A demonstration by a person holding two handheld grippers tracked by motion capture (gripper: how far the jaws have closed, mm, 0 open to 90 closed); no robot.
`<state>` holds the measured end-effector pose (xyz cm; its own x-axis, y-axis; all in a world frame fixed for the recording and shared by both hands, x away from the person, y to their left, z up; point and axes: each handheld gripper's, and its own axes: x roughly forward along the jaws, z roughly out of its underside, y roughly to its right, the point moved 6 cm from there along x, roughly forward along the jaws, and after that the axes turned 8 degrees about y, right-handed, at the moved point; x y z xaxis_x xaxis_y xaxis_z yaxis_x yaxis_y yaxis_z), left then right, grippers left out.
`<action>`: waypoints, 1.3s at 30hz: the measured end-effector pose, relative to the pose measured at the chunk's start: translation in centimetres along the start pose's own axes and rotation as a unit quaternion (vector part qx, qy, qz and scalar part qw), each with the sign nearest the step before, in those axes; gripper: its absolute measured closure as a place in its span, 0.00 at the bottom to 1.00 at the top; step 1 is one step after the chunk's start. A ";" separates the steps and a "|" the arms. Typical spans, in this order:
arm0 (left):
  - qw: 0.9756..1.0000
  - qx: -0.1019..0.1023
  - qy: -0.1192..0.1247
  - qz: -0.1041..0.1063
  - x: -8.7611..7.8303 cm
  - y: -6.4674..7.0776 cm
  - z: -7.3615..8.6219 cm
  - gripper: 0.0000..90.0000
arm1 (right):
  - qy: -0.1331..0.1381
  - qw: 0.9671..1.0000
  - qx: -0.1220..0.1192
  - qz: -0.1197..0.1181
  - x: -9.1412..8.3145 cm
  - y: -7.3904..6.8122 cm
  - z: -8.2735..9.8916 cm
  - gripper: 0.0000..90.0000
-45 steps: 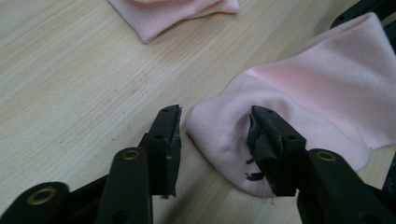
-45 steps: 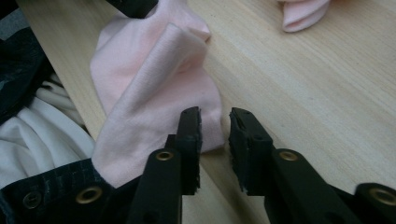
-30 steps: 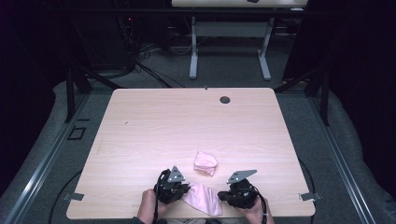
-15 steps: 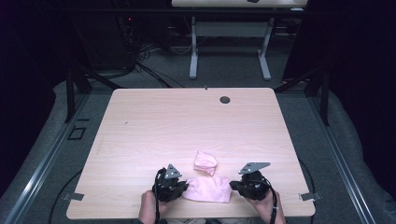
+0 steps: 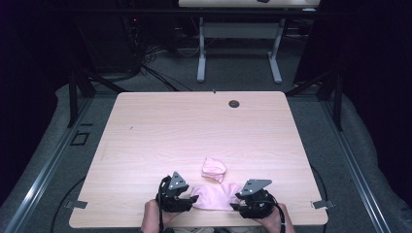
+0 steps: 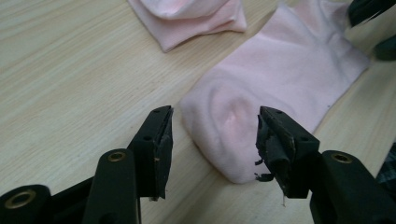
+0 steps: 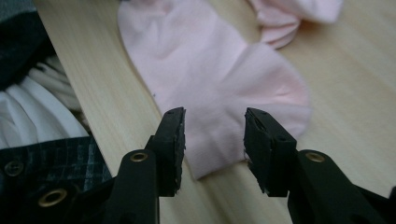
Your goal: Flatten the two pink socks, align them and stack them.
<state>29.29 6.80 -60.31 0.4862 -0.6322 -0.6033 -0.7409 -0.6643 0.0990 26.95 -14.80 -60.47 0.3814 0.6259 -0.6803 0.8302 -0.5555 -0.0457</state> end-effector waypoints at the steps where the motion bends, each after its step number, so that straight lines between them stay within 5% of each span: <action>1: 1.000 0.000 0.000 0.000 0.0 0.0 0.0 0.50 | 0.000 1.000 0.000 0.000 0.0 0.0 0.0 0.64; 8: 0.999 0.029 0.007 0.029 0.4 1.2 -0.5 0.49 | 0.002 1.000 0.005 -0.002 0.8 0.2 0.6 0.91; 16: 0.996 0.064 0.010 0.066 1.7 3.6 -1.6 0.47 | 0.011 0.997 0.069 -0.032 0.6 0.7 0.1 0.96; 18: 0.993 0.080 0.005 0.085 2.4 4.4 -1.8 0.44 | 0.021 0.993 0.105 -0.052 0.0 0.9 -1.0 0.97; 21: 0.991 0.094 0.013 0.099 3.0 5.3 -1.8 0.42 | 0.028 0.990 0.124 -0.055 -0.3 1.2 -1.5 0.97; 23: 0.990 0.103 0.019 0.092 3.3 5.8 -1.8 0.39 | 0.040 0.984 0.158 -0.070 -0.5 1.7 -2.2 0.97; 27: 0.990 0.120 0.024 0.073 3.6 6.0 -2.0 0.41 | 0.037 0.981 0.174 -0.074 -0.4 2.0 -2.6 0.97; 34: 0.989 0.117 0.039 0.080 4.3 6.1 -2.7 0.74 | 0.051 0.979 0.182 -0.080 -0.7 2.2 -3.0 0.97; 36: 0.989 0.108 0.043 0.093 4.3 6.0 -3.1 0.94 | 0.053 0.980 0.178 -0.077 -0.6 2.3 -3.0 0.96; 39: 0.991 0.072 0.046 0.104 4.2 5.2 -4.6 0.98 | 0.083 0.986 0.140 -0.044 -1.3 2.4 -3.2 0.82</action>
<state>29.57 -1.18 -58.69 0.3510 -0.7881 -0.5057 -0.8849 -0.4557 0.0960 29.78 -15.23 -57.31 0.3937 0.7468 -0.5360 0.7269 -0.6098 -0.3157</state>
